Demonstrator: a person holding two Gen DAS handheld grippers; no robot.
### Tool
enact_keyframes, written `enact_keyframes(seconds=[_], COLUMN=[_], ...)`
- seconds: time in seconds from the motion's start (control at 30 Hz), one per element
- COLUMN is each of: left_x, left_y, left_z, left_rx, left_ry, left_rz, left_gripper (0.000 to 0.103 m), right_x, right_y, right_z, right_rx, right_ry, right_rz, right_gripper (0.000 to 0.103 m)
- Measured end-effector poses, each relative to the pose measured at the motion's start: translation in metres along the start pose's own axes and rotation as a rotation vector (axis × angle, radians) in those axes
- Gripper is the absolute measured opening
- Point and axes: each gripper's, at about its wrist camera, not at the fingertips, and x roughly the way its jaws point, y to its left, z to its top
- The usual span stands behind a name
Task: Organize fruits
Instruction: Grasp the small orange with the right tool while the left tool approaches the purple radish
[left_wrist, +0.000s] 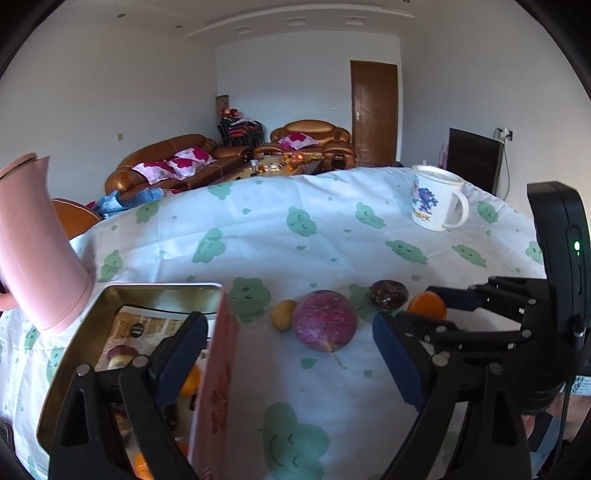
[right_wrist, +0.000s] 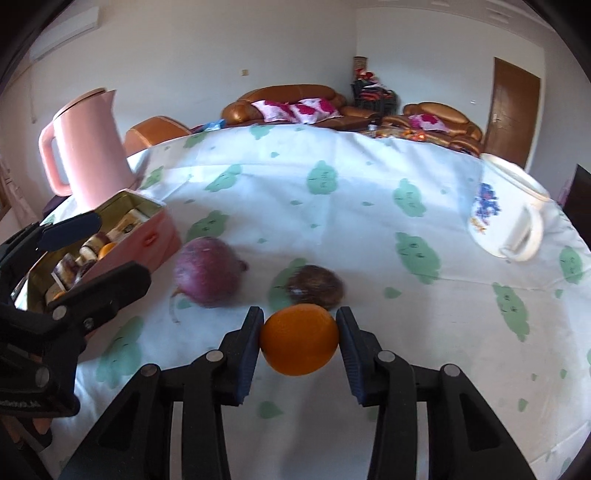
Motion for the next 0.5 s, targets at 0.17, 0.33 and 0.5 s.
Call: enact_keyframes(seconds=[0.17, 0.33, 0.5], left_x=[0.025, 0.043, 0.056], left_y=[-0.014, -0.020, -0.022], left_z=[0.003, 0.004, 0.003], left_rx=[0.020, 0.028, 0.040], left_ry=[0.065, 0.108, 0.146], left_rz=[-0.019, -0.009, 0.010], left_gripper=[0.081, 0.070, 0.070], right_x=[-0.001, -0.003, -0.002], right_y=[-0.022, -0.021, -0.021], right_z=[0.002, 0.001, 0.001], right_rx=[0.061, 0.060, 0.062], right_ry=[-0.005, -0.014, -0.009], right_rz=[-0.009, -0.008, 0.000], right_gripper=[0.043, 0.043, 0.043])
